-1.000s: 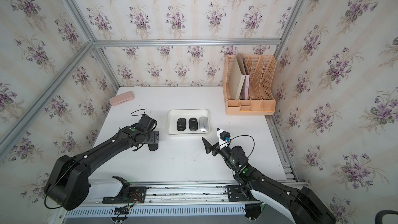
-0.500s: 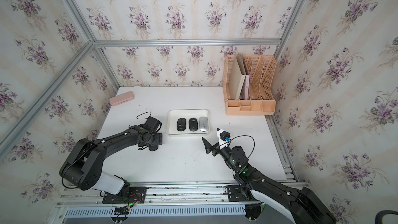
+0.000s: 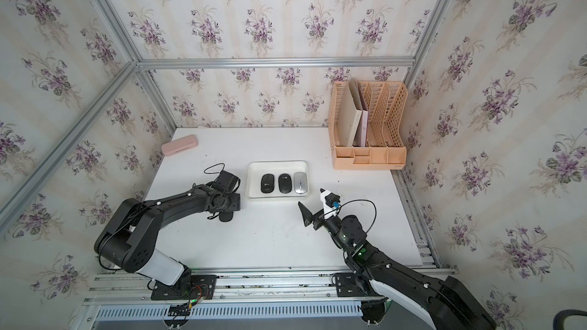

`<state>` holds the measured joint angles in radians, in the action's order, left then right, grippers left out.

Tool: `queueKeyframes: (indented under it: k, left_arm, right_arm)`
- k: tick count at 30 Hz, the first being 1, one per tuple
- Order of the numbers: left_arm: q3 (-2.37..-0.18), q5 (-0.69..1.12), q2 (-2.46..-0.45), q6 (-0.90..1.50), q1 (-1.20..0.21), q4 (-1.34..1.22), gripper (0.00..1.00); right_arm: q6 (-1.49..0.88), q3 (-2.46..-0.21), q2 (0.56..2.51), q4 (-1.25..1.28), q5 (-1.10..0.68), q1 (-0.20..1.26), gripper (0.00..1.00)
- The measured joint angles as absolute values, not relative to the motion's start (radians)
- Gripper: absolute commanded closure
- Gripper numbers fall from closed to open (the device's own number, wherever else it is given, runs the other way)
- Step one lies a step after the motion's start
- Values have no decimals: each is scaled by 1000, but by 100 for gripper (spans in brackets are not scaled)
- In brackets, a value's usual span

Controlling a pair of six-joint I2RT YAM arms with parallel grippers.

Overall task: Put the mouse in the storage box
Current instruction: Pick up the mouse from the center of the board.

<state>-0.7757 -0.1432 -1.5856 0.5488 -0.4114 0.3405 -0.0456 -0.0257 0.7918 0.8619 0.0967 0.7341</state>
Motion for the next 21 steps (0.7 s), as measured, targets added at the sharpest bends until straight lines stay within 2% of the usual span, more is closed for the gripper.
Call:
queueKeyframes:
  k: [11, 21]
  left_arm:
    - [-765, -139, -1562, 537, -413, 373, 39]
    - [-757, -139, -1527, 523, -414, 424, 39]
  right_arm:
    - [-46, -26, 794, 862, 101, 734, 0]
    - [-49, -26, 799, 862, 105, 734, 0]
